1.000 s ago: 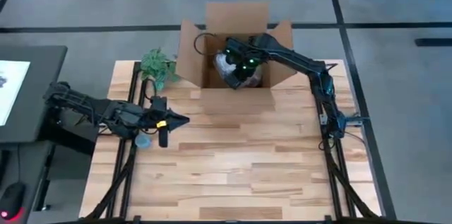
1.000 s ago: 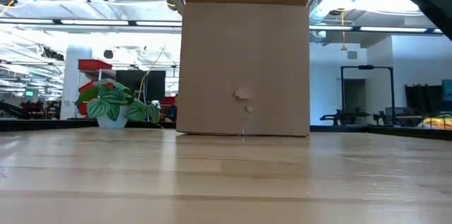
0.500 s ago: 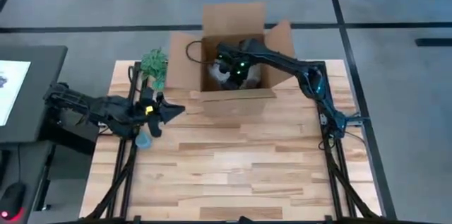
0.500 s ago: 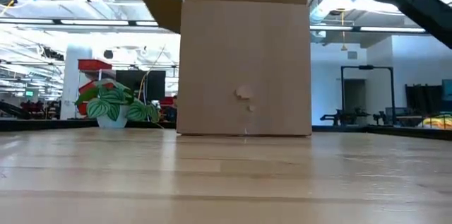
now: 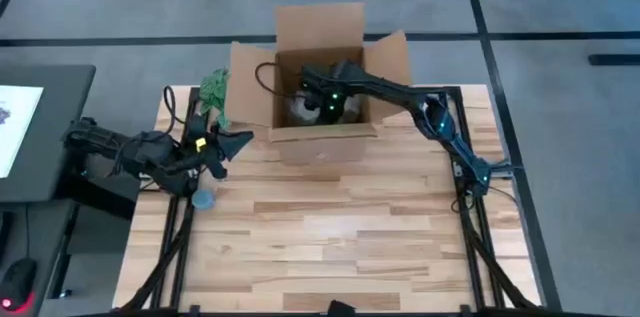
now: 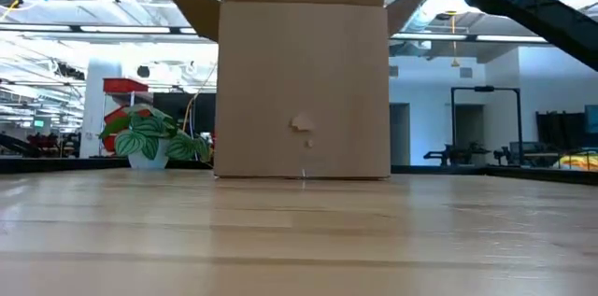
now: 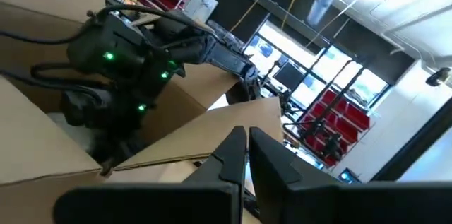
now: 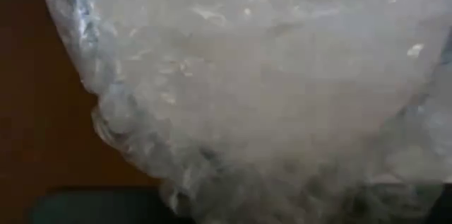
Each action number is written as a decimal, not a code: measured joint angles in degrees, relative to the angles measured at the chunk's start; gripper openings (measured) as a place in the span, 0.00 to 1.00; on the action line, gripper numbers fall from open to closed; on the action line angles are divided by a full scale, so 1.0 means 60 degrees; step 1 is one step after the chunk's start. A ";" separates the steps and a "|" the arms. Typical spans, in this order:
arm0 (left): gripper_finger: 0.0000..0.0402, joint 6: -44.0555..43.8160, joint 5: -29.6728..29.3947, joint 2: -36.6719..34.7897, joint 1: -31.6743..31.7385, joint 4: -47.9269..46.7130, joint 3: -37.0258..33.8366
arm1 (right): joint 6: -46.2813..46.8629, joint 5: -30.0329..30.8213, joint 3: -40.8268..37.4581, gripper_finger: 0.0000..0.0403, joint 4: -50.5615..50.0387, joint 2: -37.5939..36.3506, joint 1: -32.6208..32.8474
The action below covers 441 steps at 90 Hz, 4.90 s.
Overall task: Wrap mug
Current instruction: Put the wrapped blue mug into the box, then close the box
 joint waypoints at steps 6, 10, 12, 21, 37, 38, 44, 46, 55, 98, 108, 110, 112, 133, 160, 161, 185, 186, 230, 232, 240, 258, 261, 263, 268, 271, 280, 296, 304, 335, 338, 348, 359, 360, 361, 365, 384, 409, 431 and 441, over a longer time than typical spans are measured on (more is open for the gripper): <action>0.00 -0.0023 0.0000 0.0004 0.0000 0.0004 0.0000 | -0.0004 0.0000 -0.0004 0.17 0.0053 0.0000 0.0000; 0.00 -0.0040 0.0000 0.0007 0.0000 0.0007 0.0000 | -0.0020 0.0000 -0.0004 0.18 0.0094 0.0002 0.0000; 0.00 -0.0041 0.0000 0.0007 0.0000 0.0004 0.0000 | -0.0033 0.0000 -0.0004 0.19 0.0100 0.0004 0.0000; 0.00 -0.0047 0.0000 0.0000 0.0000 0.0011 0.0000 | -0.0213 -0.0024 -0.0004 0.20 0.0091 0.0007 0.0000; 0.00 -0.0069 0.0007 0.0000 0.0000 0.0064 0.0000 | -0.0290 -0.0200 -0.0007 0.33 0.0090 0.0012 0.0015; 0.00 -0.0069 0.0007 0.0000 0.0000 0.0064 0.0000 | -0.0286 -0.0200 -0.0007 0.34 0.0088 0.0014 0.0015; 0.00 -0.0074 0.0008 0.0000 0.0000 0.0069 0.0000 | -0.0266 -0.0216 -0.0007 0.43 0.0058 0.0012 0.0015; 0.00 -0.0082 0.0011 0.0000 0.0000 0.0069 0.0000 | -0.0266 -0.0221 -0.0007 0.46 0.0049 0.0014 0.0015; 0.00 -0.0109 0.0012 0.0000 0.0000 0.0069 0.0000 | -0.0266 -0.0237 -0.0007 0.57 -0.0025 -0.0004 -0.0002; 0.00 -0.1640 0.1462 0.0000 0.0000 -0.0710 0.0000 | -0.0280 -0.0339 0.0247 0.65 -0.0409 -0.1271 -0.0047; 0.00 -0.2249 0.1867 0.0000 0.0000 -0.1239 0.0000 | -0.0301 -0.0344 0.0240 0.65 -0.0259 -0.1891 -0.0047; 0.00 -0.2356 0.1943 0.0000 0.0000 -0.1347 0.0000 | -0.0320 -0.0353 0.0240 0.65 -0.0250 -0.2032 -0.0047; 0.00 -0.2439 0.1977 0.0000 0.0000 -0.1457 0.0000 | -0.0336 -0.0360 0.0240 0.65 -0.0236 -0.2168 -0.0045; 0.00 -0.2705 0.1901 0.0024 0.0000 -0.2334 0.0244 | -0.0754 -0.0372 0.0240 0.64 0.0322 -0.3894 -0.0066; 0.00 -0.0287 0.0273 0.0220 0.0000 -0.2399 0.2789 | 0.0865 -0.0010 0.0244 0.64 0.1796 -0.6427 -0.0621; 0.00 -0.0170 0.0140 0.0238 0.0000 -0.2395 0.2905 | 0.1072 0.0085 0.0244 0.64 0.1802 -0.6495 -0.0678; 0.00 0.1791 -0.3622 0.0760 0.0000 -0.3186 0.5291 | 0.3096 0.0587 0.0220 0.64 -0.1056 -0.6967 -0.2455; 0.00 0.1791 -0.3771 0.0787 0.0000 -0.3295 0.5366 | 0.3096 0.0558 0.0210 0.64 -0.1215 -0.6926 -0.2518; 0.00 -0.0786 -0.3997 0.2815 0.0812 -0.6973 0.7714 | 0.2381 -0.1224 -0.0086 0.58 -0.1949 -0.5934 -0.3043; 0.00 -0.1096 -0.3662 0.3063 0.0953 -0.7487 0.8002 | 0.2362 -0.1269 -0.0084 0.57 -0.1949 -0.5936 -0.3032; 0.00 -0.2740 -0.1992 0.4245 0.1718 -1.0271 0.9556 | 0.2291 -0.1304 -0.0084 0.52 -0.1947 -0.5934 -0.2998; 0.00 -0.3996 0.0688 0.7157 0.3748 -1.5938 1.3623 | 0.2150 -0.1304 -0.0084 0.46 -0.1953 -0.5938 -0.2918; 0.00 -0.3789 0.1057 0.7486 0.4196 -1.5873 1.4126 | 0.2116 -0.1304 -0.0082 0.45 -0.1953 -0.5938 -0.2918; 0.01 -0.3443 0.1436 0.7614 0.4513 -1.5659 1.4336 | 0.2078 -0.1304 -0.0084 0.45 -0.1949 -0.5938 -0.2918; 0.02 -0.2548 0.2742 0.7746 0.5326 -1.5477 1.4751 | 0.1992 -0.1304 -0.0080 0.45 -0.1956 -0.5942 -0.2903; 0.04 -0.2138 0.3354 0.7943 0.5810 -1.5407 1.5023 | 0.1965 -0.1304 -0.0080 0.45 -0.1953 -0.5945 -0.2883; 0.13 -0.1553 0.4946 0.8316 0.7186 -1.5977 1.5562 | 0.1898 -0.1302 -0.0080 0.45 -0.1957 -0.5941 -0.2899; 0.35 -0.0963 0.6773 0.8586 0.8923 -1.5854 1.5580 | 0.1704 -0.1307 -0.0080 0.46 -0.1944 -0.5941 -0.2920; 0.46 -0.0560 0.7374 0.8713 0.9693 -1.5855 1.5570 | 0.1655 -0.1308 -0.0076 0.46 -0.1904 -0.5945 -0.2918; 0.56 0.0823 0.7920 0.8861 1.1794 -1.5846 1.5555 | 0.1494 -0.1308 -0.0076 0.46 -0.1887 -0.5941 -0.2911; 0.55 0.0873 0.7927 0.8891 1.1831 -1.5850 1.5555 | 0.1501 -0.1308 -0.0076 0.46 -0.1884 -0.5941 -0.2911; 0.54 0.0867 0.8566 0.9016 1.1836 -1.5833 1.5056 | 0.1506 -0.1267 -0.0076 0.46 -0.1912 -0.5941 -0.2922; 0.53 0.0766 0.8998 0.9055 1.1729 -1.5857 1.4206 | 0.1665 -0.1255 -0.0083 0.46 -0.1907 -0.5941 -0.2929; 0.53 0.0754 0.9003 0.9050 1.1710 -1.5860 1.4145 | 0.1665 -0.1255 -0.0097 0.46 -0.1901 -0.5941 -0.2929; 0.53 0.0749 0.9004 0.9044 1.1690 -1.5861 1.4090 | 0.1666 -0.1256 -0.0113 0.46 -0.1897 -0.5941 -0.2929; 0.52 0.0757 0.8991 0.9031 1.1626 -1.5861 1.3898 | 0.1689 -0.1253 -0.0212 0.45 -0.1901 -0.5948 -0.2929; 0.41 0.0823 0.8677 0.9027 1.1071 -1.5849 1.3730 | 0.1717 -0.1306 -0.1051 0.37 -0.1887 -0.5939 -0.2929; 0.05 0.0739 0.8564 0.9011 1.0044 -1.5806 1.3733 | 0.1886 -0.1636 -0.1176 0.16 -0.1848 -0.5978 -0.2907; 0.01 0.0288 0.8451 0.9009 0.8964 -1.5905 1.3816 | 0.2338 -0.2144 -0.1210 0.01 -0.2096 -0.6312 -0.2359; 0.00 -0.0015 0.8429 0.8998 0.8354 -1.5970 1.3913 | 0.2853 -0.2231 -0.1217 0.01 -0.2131 -0.6611 -0.1893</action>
